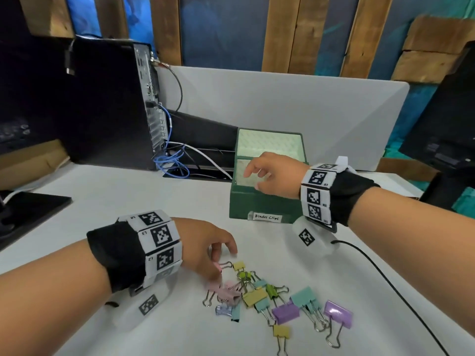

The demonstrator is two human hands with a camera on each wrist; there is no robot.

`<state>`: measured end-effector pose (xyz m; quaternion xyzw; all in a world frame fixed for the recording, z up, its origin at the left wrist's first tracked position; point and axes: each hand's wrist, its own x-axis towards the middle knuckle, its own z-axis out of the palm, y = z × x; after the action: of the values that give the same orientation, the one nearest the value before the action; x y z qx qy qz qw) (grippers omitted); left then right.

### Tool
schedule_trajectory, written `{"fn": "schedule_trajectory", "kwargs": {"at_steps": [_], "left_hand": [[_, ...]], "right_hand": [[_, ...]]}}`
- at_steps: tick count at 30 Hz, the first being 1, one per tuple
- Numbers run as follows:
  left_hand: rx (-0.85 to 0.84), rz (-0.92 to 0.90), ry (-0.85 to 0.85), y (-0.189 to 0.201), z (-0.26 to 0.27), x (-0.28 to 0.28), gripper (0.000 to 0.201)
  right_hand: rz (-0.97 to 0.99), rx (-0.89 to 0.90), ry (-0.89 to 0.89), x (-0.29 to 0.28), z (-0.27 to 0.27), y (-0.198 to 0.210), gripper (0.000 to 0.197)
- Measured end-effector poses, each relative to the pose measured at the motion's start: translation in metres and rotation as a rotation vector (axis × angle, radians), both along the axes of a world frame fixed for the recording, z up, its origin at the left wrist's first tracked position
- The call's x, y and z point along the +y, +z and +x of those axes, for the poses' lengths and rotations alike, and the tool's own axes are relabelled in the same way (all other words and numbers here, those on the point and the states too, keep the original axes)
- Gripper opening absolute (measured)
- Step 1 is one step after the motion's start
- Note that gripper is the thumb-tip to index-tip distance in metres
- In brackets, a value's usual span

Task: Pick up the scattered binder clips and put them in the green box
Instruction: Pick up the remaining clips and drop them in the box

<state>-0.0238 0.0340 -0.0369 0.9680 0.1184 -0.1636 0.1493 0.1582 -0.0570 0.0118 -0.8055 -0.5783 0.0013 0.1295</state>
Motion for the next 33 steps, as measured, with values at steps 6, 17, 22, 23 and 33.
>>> {"fn": "schedule_trajectory", "kwargs": {"at_steps": [6,17,22,23,33], "left_hand": [[0.078,0.062,-0.042,0.002,-0.001,-0.008,0.069],[0.118,0.193,-0.097,0.001,0.0,-0.021,0.07],[0.101,0.145,-0.079,0.001,0.0,-0.021,0.071],[0.108,0.132,-0.081,0.001,0.0,-0.022,0.074],[0.145,0.133,-0.12,0.005,0.0,-0.039,0.102]], "right_hand": [[-0.454,0.089,0.26,-0.044,-0.033,-0.022,0.036],[-0.615,0.09,0.337,-0.053,-0.048,-0.036,0.062],[-0.566,0.096,0.209,-0.073,-0.027,-0.017,0.067],[-0.607,0.08,0.17,-0.079,-0.022,-0.016,0.071],[-0.839,0.108,0.142,-0.119,-0.03,-0.035,0.095]]}}
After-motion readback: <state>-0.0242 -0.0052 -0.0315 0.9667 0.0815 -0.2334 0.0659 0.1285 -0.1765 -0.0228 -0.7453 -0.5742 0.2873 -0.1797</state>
